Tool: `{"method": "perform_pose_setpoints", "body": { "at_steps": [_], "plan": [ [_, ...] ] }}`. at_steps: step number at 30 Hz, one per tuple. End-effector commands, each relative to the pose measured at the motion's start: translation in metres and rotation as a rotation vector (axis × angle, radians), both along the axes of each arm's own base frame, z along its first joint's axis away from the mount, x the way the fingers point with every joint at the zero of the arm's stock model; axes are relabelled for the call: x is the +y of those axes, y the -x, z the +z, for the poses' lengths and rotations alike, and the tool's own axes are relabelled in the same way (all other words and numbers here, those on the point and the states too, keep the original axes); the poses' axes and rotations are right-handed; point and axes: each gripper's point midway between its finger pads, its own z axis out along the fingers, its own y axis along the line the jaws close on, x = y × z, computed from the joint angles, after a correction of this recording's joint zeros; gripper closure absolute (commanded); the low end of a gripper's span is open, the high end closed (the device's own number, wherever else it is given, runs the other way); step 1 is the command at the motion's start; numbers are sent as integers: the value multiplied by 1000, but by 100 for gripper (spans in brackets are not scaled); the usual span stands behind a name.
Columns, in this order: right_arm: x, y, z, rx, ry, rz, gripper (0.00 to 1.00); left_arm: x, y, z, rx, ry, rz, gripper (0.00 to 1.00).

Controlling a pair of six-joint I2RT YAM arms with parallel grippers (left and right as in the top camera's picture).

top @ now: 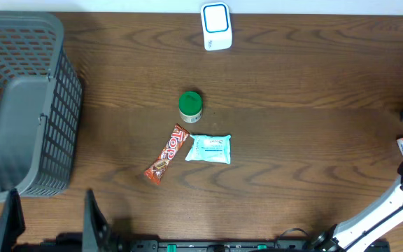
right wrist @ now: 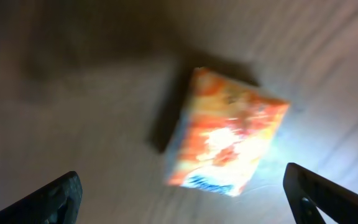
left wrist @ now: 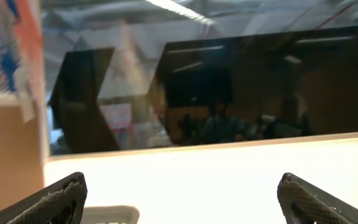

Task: Scan the item barcode
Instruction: 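Reach the right gripper down over the green-capped jar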

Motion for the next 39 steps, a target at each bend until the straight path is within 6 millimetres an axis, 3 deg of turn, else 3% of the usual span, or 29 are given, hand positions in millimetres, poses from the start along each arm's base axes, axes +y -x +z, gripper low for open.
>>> {"method": "perform_pose_setpoints", "body": {
  "at_steps": [1,4,9,12,15,19,22,26,29,33,39],
  "plan": [
    [24,-38,37,-162,-38,104,1,16,-7,-6,-4,30,83,2],
    [46,-53,60,-203,-17,171,1,23,-22,-18,15,44,108,2],
    [97,-78,111,-290,32,299,1,58,-46,-42,15,176,246,2],
    [147,-93,139,-363,11,407,1,69,-59,-55,-7,251,264,2],
    [213,-102,155,-417,-82,538,1,73,-77,-76,-4,277,263,2],
    [302,-104,157,-431,-243,709,1,77,-104,-120,66,315,256,2],
    [353,-97,151,-394,-276,839,1,79,-117,-148,113,359,245,2],
    [414,-88,149,-377,-295,989,1,80,-125,-169,145,401,235,2],
    [451,-86,150,-391,-255,1092,1,85,-129,-183,171,413,263,2],
    [498,-87,152,-435,-171,1199,1,107,-128,-211,180,536,367,2],
    [536,-79,154,-455,-52,1214,1,112,-133,-243,223,613,382,2]
  ]
}}
